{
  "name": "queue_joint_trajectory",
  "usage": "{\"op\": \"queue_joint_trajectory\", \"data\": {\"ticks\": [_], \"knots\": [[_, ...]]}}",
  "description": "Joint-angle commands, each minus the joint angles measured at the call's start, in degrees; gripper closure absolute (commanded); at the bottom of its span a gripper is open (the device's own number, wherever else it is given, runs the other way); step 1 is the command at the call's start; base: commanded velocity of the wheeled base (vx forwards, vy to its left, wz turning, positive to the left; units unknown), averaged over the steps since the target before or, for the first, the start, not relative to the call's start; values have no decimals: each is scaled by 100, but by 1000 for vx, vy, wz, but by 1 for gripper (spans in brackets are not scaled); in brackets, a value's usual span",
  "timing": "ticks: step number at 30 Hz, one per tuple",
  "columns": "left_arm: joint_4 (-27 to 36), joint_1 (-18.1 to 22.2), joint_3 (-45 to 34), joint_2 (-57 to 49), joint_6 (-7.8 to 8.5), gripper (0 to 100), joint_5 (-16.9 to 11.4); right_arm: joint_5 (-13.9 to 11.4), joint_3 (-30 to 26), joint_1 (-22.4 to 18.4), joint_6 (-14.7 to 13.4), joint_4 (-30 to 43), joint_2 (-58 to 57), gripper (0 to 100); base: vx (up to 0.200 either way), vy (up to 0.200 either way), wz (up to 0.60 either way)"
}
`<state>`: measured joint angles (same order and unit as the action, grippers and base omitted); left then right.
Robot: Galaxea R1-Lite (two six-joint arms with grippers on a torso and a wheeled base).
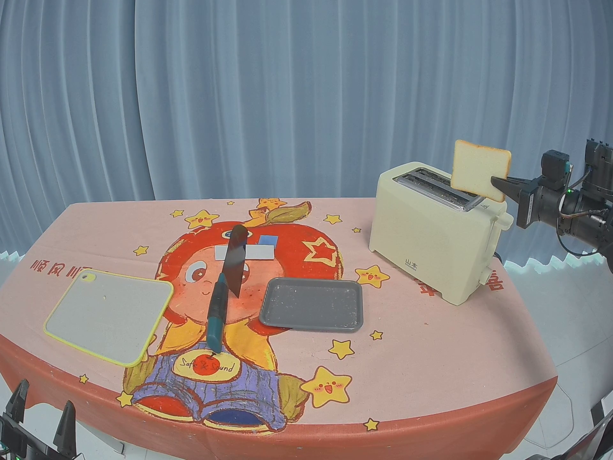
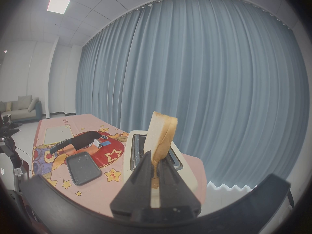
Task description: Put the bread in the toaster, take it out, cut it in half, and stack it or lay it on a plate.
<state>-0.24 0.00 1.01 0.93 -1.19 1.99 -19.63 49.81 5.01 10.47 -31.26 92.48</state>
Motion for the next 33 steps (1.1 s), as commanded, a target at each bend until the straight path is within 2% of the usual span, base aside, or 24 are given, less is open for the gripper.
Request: {"op": "queue_joint_trajectory", "data": {"ticks": [1,6,9,15,27,28,33], "knots": [[-2,0,-101,-31,-4,0,3,3,99,53,34,6,236,100,0,0,0],[-2,0,-101,-31,-4,0,3,55,143,132,139,-3,394,100,0,0,0],[-2,0,-101,-31,-4,0,-5,91,204,123,306,-3,508,100,0,0,0],[-2,0,-101,-31,-4,0,3,187,231,149,306,93,534,100,0,0,0],[-2,0,-101,-31,-4,0,3,187,407,220,306,129,605,100,0,0,0],[-2,0,-101,-31,-4,0,-5,187,407,228,306,129,605,0,0,0,0],[-2,0,-101,-31,-4,0,3,196,415,255,298,120,605,0,0,0,0]]}}
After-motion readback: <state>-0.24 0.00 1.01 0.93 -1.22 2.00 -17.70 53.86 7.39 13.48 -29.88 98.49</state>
